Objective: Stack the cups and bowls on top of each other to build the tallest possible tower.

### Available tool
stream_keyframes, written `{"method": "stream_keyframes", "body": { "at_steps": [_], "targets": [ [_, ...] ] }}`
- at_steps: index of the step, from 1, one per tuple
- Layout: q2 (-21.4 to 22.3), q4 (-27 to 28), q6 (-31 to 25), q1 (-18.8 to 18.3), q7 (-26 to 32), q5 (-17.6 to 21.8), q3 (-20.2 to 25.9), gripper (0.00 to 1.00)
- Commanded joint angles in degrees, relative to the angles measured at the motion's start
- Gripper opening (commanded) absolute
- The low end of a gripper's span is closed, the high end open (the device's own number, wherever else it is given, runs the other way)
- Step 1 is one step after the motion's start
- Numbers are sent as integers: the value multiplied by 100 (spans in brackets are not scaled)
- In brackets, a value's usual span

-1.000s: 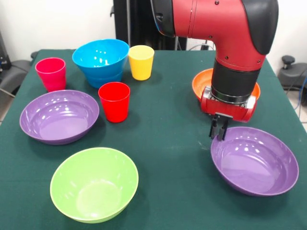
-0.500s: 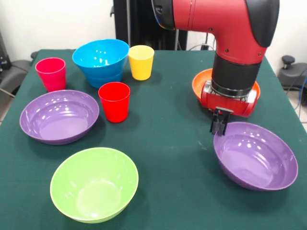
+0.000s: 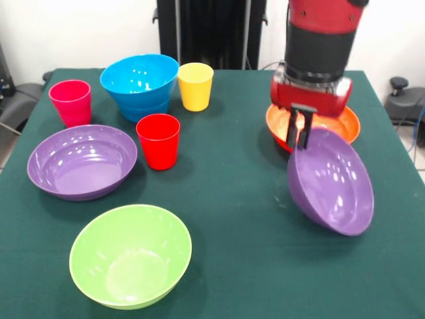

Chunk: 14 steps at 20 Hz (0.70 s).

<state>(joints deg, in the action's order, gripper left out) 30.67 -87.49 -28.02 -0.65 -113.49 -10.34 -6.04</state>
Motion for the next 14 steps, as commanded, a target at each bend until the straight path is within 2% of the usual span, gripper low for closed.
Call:
{"method": "stream_keyframes", "body": {
  "at_steps": [1, 4, 9, 14],
  "targets": [
    [783, -1143, -448, -390, 338, 231, 809, 0],
    [985, -1504, -273, -512, 314, 267, 896, 0],
    [1462, -1753, -617, -405, 134, 288, 725, 0],
    [1699, -1793, -893, -389, 116, 339, 647, 0]
  ]
}}
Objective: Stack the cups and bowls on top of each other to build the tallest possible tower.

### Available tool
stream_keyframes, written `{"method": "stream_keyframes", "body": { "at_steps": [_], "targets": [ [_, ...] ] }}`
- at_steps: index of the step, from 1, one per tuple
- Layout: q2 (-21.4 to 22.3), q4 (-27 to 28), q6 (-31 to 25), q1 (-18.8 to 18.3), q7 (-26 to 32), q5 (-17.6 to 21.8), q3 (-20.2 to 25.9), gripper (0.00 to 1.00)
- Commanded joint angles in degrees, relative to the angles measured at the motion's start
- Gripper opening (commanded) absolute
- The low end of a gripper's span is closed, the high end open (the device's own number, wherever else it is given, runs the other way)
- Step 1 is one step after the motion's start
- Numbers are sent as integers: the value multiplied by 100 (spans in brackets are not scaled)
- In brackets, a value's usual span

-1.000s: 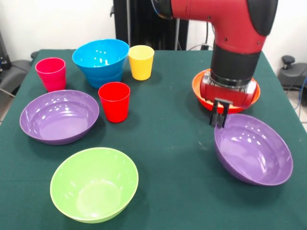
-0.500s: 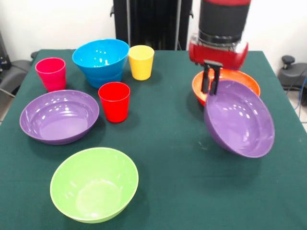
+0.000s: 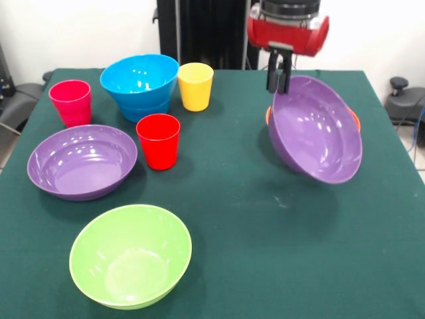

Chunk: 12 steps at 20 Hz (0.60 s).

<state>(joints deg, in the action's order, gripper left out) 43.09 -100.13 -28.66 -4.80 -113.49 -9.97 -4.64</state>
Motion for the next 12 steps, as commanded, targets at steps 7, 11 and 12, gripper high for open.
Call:
{"method": "stream_keyframes", "body": {
  "at_steps": [7, 11, 12],
  "targets": [
    [705, -759, -920, -20, 107, 367, 457, 0],
    [793, -1002, -772, -58, 132, 433, 425, 0],
    [791, -1056, -731, -91, 155, 457, 416, 0]
  ]
}}
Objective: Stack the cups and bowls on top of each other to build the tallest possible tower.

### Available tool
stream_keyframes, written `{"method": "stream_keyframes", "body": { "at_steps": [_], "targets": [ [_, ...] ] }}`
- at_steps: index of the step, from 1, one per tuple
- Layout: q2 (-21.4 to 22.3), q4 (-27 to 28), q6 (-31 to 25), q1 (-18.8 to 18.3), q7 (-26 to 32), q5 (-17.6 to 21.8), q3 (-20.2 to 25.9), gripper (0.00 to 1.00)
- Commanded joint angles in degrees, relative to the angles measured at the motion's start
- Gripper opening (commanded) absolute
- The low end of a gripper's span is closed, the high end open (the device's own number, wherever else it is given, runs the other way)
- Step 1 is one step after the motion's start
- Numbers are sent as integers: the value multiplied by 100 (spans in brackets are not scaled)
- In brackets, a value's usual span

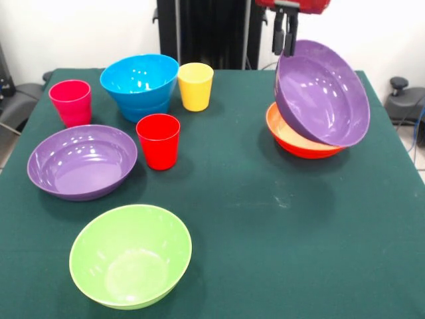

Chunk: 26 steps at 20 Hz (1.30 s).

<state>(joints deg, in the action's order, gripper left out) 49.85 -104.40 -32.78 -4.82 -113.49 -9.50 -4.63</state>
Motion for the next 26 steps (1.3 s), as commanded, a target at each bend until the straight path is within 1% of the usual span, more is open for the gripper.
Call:
{"method": "stream_keyframes", "body": {
  "at_steps": [1, 4, 7, 9, 13, 16, 20, 26],
  "targets": [
    [124, -684, -279, -131, 198, 437, 412, 0],
    [123, -843, -132, -274, 312, 525, 404, 0],
    [32, -1017, 216, -413, 343, 608, 443, 0],
    [-7, -1111, 352, -493, 334, 678, 463, 0],
    [77, -1365, 432, -582, 254, 849, 413, 0],
    [137, -1574, 551, -754, 282, 949, 454, 0],
    [119, -1862, 808, -1097, 325, 1048, 638, 0],
    [215, -2141, 986, -1359, 265, 1202, 805, 0]
  ]
}}
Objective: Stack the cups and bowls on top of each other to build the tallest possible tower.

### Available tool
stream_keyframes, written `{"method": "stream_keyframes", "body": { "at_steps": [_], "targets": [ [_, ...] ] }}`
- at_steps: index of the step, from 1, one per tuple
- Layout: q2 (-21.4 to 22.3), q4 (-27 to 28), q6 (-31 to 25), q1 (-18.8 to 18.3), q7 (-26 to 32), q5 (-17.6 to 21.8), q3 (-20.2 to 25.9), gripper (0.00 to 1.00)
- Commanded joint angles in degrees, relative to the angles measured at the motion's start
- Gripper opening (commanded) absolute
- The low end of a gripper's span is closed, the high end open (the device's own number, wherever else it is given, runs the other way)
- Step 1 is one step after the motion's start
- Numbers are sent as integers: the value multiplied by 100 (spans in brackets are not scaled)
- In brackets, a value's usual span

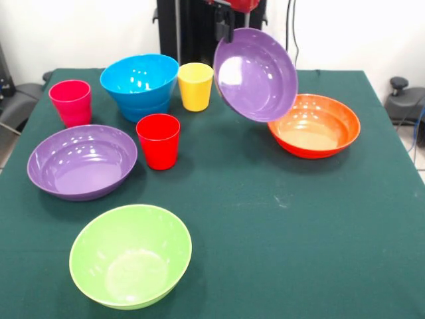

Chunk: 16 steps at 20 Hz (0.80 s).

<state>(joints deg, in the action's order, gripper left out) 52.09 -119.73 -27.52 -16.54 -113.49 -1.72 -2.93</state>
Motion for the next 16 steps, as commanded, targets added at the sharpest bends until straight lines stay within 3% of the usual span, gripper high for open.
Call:
{"method": "stream_keyframes", "body": {
  "at_steps": [1, 9, 16],
  "targets": [
    [19, -651, 465, -233, 260, 453, 661, 0],
    [477, -875, 98, -651, 495, 672, 740, 0],
    [875, -1230, 17, -1370, 904, 929, 982, 0]
  ]
}}
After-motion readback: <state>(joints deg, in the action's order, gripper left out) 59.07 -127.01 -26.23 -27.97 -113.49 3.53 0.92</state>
